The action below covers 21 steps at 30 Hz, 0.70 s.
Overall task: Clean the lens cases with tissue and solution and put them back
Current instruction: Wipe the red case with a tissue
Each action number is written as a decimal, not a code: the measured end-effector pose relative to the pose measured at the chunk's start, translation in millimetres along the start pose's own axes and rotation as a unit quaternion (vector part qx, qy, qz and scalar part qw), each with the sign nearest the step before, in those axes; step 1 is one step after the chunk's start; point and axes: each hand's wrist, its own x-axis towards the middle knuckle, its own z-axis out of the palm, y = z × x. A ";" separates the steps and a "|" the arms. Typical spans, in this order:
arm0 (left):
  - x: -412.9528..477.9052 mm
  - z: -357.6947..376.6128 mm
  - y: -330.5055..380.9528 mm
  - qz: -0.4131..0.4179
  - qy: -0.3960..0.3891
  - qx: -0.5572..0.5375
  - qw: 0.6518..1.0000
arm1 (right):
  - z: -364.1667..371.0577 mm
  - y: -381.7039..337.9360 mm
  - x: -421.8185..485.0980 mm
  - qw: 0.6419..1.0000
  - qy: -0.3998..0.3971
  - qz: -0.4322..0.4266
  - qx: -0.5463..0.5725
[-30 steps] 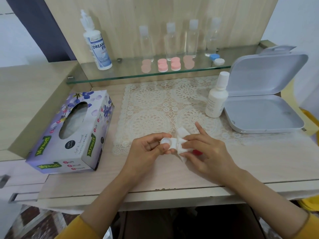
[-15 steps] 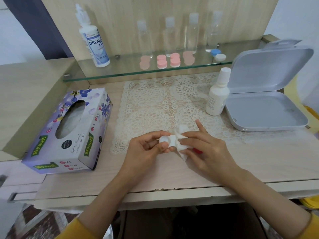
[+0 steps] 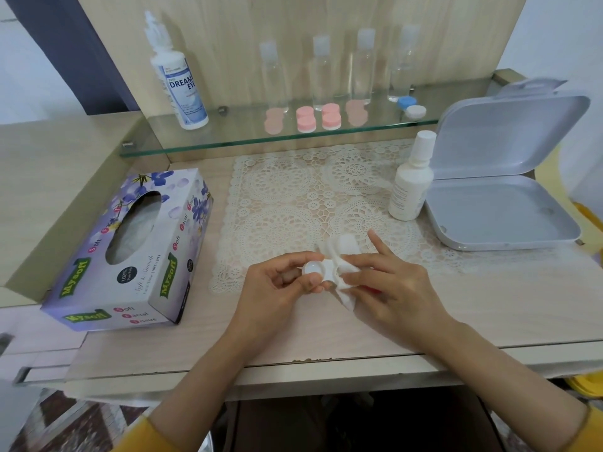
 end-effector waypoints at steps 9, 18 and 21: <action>-0.7 -0.5 -0.3 -0.001 0.018 -0.007 1.000 | -8.5 -6.8 3.2 0.996 -0.041 0.073 0.023; 0.1 -2.8 -1.1 -0.001 0.016 0.004 1.000 | -8.1 -7.8 2.4 0.995 -0.043 0.077 0.043; -0.1 -2.1 -1.3 -0.001 0.011 0.007 1.000 | -7.8 -7.6 2.2 0.995 -0.034 0.084 0.042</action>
